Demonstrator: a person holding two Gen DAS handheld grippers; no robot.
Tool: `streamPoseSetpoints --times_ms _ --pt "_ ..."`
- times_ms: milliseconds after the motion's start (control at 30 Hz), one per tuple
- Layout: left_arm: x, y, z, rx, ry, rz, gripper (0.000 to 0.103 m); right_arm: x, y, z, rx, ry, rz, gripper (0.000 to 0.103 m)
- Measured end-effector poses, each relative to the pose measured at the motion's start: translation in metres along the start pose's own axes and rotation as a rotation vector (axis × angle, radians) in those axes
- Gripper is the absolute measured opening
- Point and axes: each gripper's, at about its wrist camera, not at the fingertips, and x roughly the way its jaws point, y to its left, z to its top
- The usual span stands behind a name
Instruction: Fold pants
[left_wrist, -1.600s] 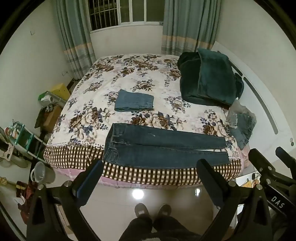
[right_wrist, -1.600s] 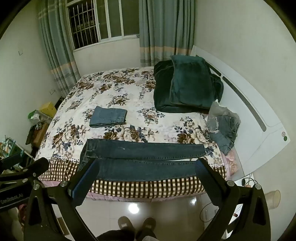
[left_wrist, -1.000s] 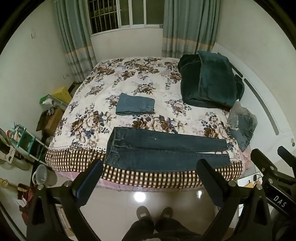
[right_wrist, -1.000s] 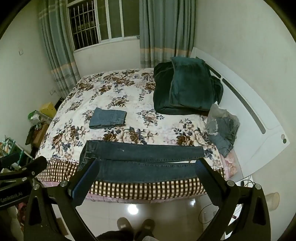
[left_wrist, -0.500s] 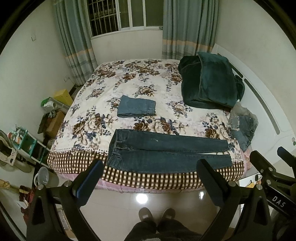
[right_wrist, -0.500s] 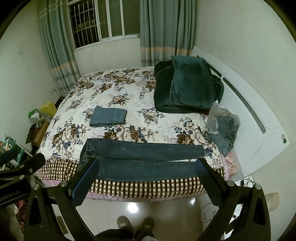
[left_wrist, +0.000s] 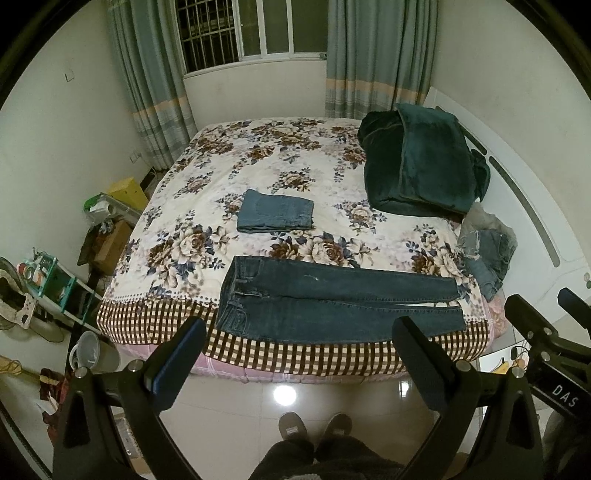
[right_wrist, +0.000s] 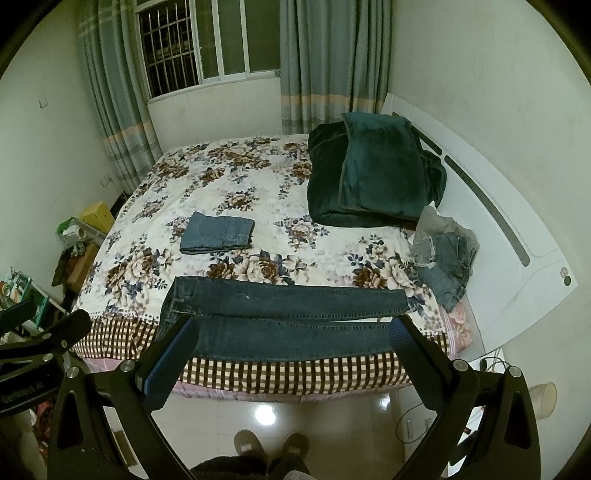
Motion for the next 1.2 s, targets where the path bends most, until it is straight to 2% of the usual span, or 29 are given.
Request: streamPoseSetpoints --times_ms 1200 --pt "0.0004 0.0019 0.0006 0.001 -0.007 0.003 0.103 -0.0041 0.0033 -0.0007 -0.002 -0.003 -0.002 0.103"
